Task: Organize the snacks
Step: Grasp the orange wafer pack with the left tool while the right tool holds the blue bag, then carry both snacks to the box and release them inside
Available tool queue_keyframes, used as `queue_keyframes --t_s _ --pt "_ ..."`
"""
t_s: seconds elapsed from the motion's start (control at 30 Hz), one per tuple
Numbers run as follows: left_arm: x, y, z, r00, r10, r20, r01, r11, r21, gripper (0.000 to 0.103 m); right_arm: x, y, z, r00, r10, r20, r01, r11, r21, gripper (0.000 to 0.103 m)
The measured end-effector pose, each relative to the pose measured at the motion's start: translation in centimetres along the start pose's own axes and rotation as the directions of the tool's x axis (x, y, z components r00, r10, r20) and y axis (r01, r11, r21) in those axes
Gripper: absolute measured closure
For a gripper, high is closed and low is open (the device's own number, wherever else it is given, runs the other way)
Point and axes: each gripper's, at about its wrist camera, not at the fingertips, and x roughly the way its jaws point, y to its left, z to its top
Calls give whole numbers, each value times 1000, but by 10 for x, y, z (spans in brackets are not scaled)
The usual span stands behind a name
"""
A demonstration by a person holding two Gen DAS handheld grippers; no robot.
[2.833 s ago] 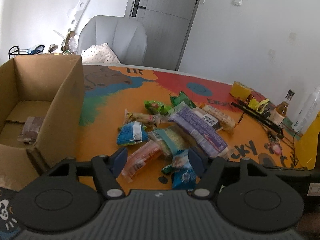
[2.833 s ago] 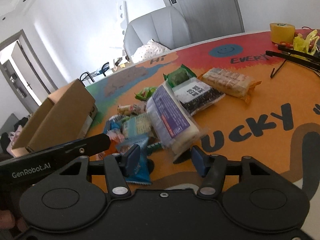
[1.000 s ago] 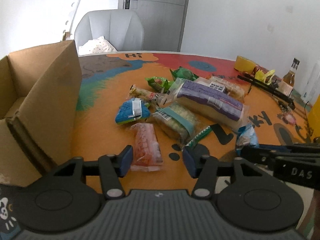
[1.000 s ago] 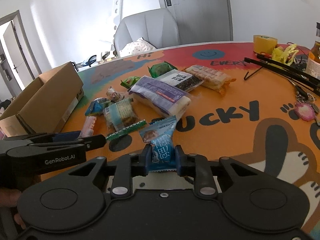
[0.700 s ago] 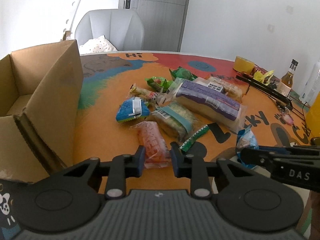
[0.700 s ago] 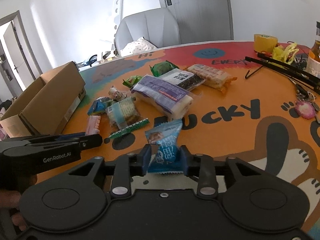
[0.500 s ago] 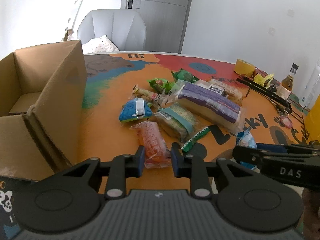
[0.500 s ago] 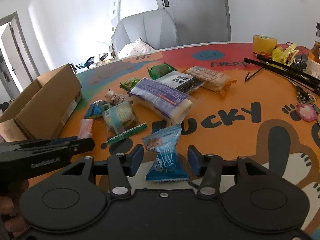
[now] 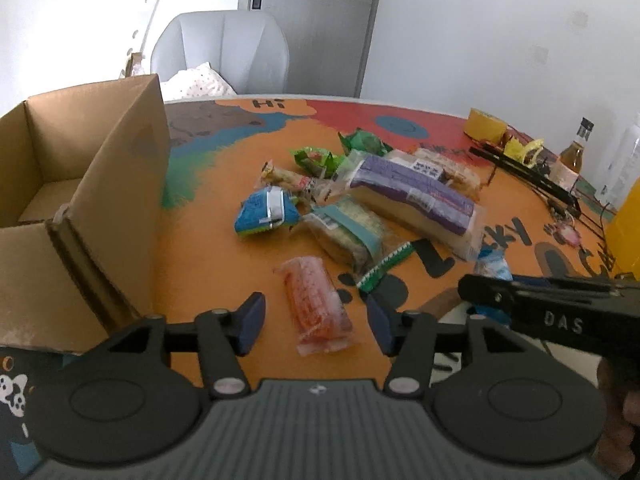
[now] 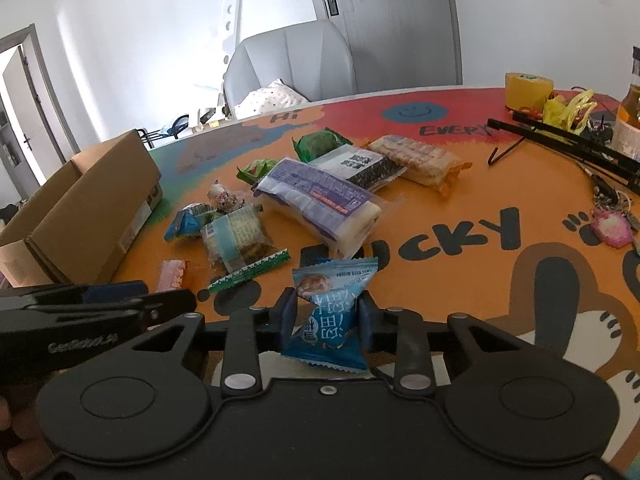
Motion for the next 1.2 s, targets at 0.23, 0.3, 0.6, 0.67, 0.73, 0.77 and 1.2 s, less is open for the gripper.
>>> queue_keyframes --t_s 0.23,0.3,0.6,0.67,0.73,0.77,1.2 --pt "12 -7 4 1000 22 6 -22 1000 2 52 -4 1 2 1000 -5 8 5 1000 2 73" --pt "13 -6 2 999 37 7 -37 999 7 57 -5 3 3 1000 3 16 -3 1000 -2 73" --pt "1 6 3 999 44 16 -44 999 17 83 -3 21 15 997 53 51 -53 999 -7 73" --pt "-4 8 6 999 41 22 -41 999 16 83 -2 24 20 996 63 63 -63 998 -14 73" --pt "-8 9 10 999 37 30 -37 999 12 84 -2 28 27 994 70 78 -69 997 -20 73" --pt "-10 9 13 999 35 35 -35 999 11 84 -2 30 30 993 75 87 -73 997 -21 73" --pt "-40 21 52 989 21 144 -19 1000 -14 84 -10 61 63 980 123 159 -110 990 -84 73"
